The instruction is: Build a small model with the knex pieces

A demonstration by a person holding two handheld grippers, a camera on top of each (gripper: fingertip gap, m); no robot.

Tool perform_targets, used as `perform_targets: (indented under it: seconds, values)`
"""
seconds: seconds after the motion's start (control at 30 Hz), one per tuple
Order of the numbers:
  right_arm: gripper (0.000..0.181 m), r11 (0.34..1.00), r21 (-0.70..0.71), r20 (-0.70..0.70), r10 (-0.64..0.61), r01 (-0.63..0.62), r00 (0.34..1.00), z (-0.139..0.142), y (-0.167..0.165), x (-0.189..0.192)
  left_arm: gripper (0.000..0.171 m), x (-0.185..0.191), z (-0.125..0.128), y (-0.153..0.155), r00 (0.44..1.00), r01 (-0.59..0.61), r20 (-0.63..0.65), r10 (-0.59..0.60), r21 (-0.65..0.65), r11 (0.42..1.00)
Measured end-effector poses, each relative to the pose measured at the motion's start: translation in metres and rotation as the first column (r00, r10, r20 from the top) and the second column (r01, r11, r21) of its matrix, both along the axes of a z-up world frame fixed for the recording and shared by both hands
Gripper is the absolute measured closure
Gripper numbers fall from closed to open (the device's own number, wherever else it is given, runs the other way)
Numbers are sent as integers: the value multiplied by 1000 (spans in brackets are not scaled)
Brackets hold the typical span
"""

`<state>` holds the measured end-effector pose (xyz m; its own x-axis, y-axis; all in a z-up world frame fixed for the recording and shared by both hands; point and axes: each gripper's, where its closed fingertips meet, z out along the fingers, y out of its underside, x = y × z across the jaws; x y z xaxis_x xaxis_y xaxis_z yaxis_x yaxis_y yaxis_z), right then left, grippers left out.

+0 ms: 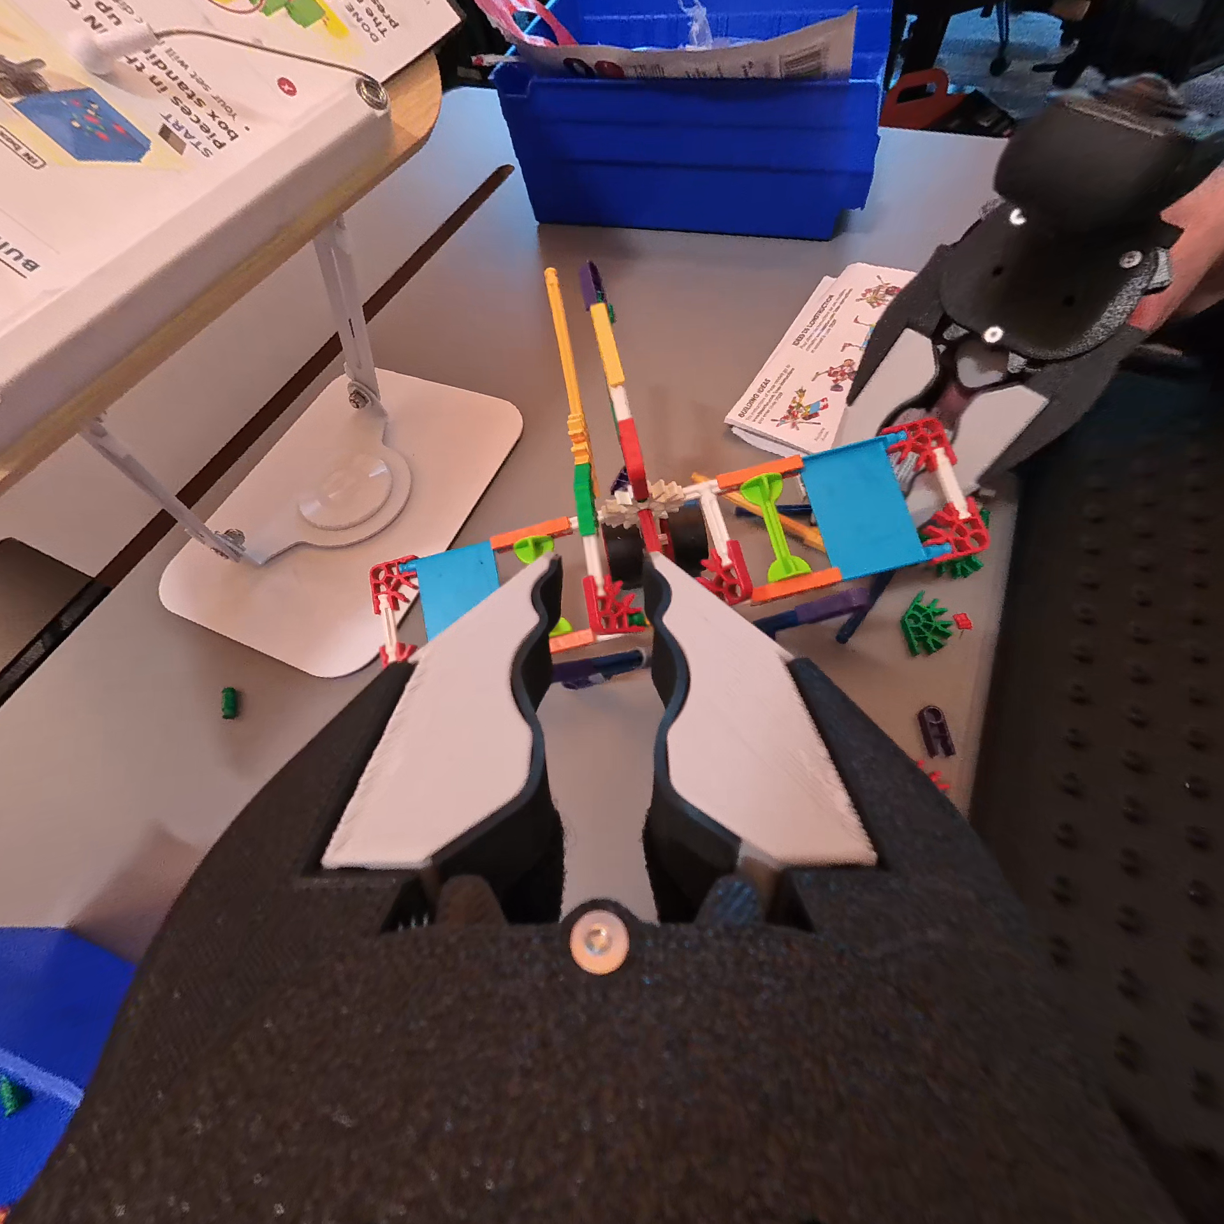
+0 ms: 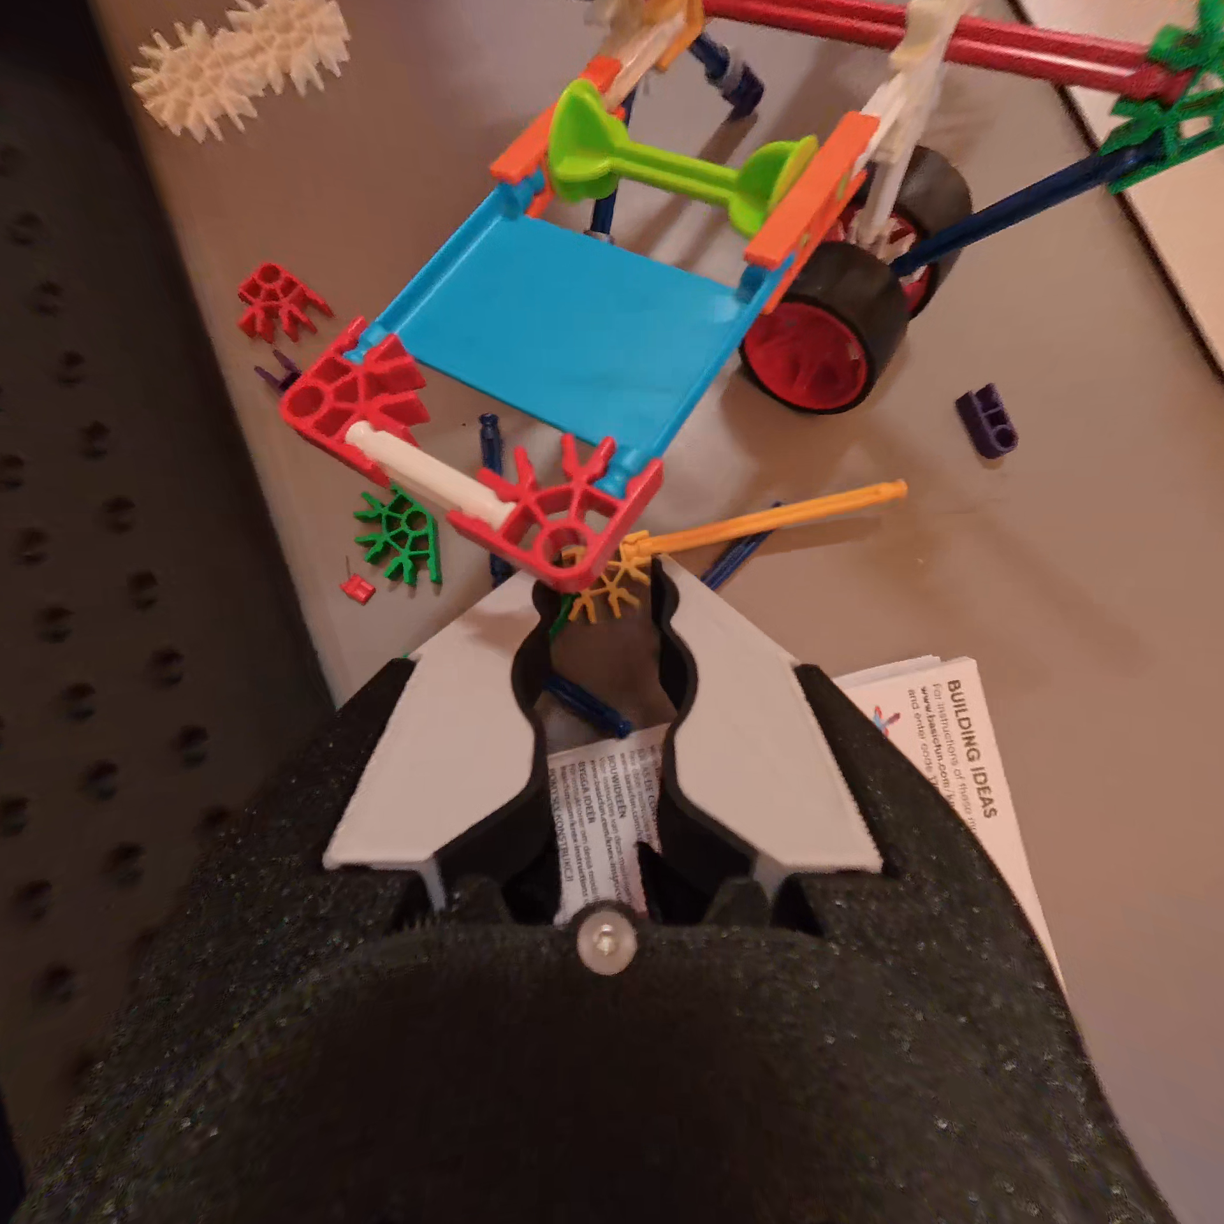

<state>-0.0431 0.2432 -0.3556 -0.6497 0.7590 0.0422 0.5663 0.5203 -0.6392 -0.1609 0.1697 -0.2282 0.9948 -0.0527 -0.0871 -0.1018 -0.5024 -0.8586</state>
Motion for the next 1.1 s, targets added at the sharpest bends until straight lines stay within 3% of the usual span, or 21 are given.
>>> perform_targets:
  seconds: [0.13, 0.17, 0.2, 0.23, 0.27, 0.3, 0.47, 0.57, 0.97, 1.1]
  values:
    - [159, 998, 48, -3, -34, 34, 999, 1, 15, -1, 148, 10, 0, -7, 1000, 7, -2, -7, 17, 1000]
    - [163, 998, 55, -7, -36, 37, 999, 2, 19, 0, 148, 11, -1, -9, 1000, 8, 1, -8, 22, 1000]
    - [179, 997, 58, -14, -46, 47, 999, 3, 22, -1, 148, 13, -2, -11, 1000, 8, 6, -8, 25, 1000]
    - [177, 996, 61, -16, -64, 64, 998, 5, 26, -1, 148, 14, -4, -12, 1000, 7, 11, -8, 27, 1000]
    - [162, 996, 57, -13, -64, 64, 998, 7, 27, 2, 148, 15, -5, -13, 1000, 8, 17, -9, 27, 1000]
    - [145, 998, 43, -18, -44, 45, 999, 11, 24, 6, 148, 16, -5, -13, 1000, 10, 15, -10, 28, 1000]
    - [157, 983, 41, 21, 177, -178, 984, 16, -3, 50, 148, 26, 2, -11, 999, 39, 14, -39, 61, 997]
    - [157, 971, 54, 66, 228, -232, 971, 5, -15, 65, 148, 36, 8, -10, 999, 50, -15, -49, 64, 997]
    - [133, 989, 142, 26, -31, 27, 999, 2, -7, 56, 148, 78, 7, -27, 994, 63, -87, -58, 58, 996]
    - [138, 991, 85, 72, -112, 106, 991, -6, -14, 56, 148, 82, 0, -35, 996, 43, -85, -38, 53, 998]
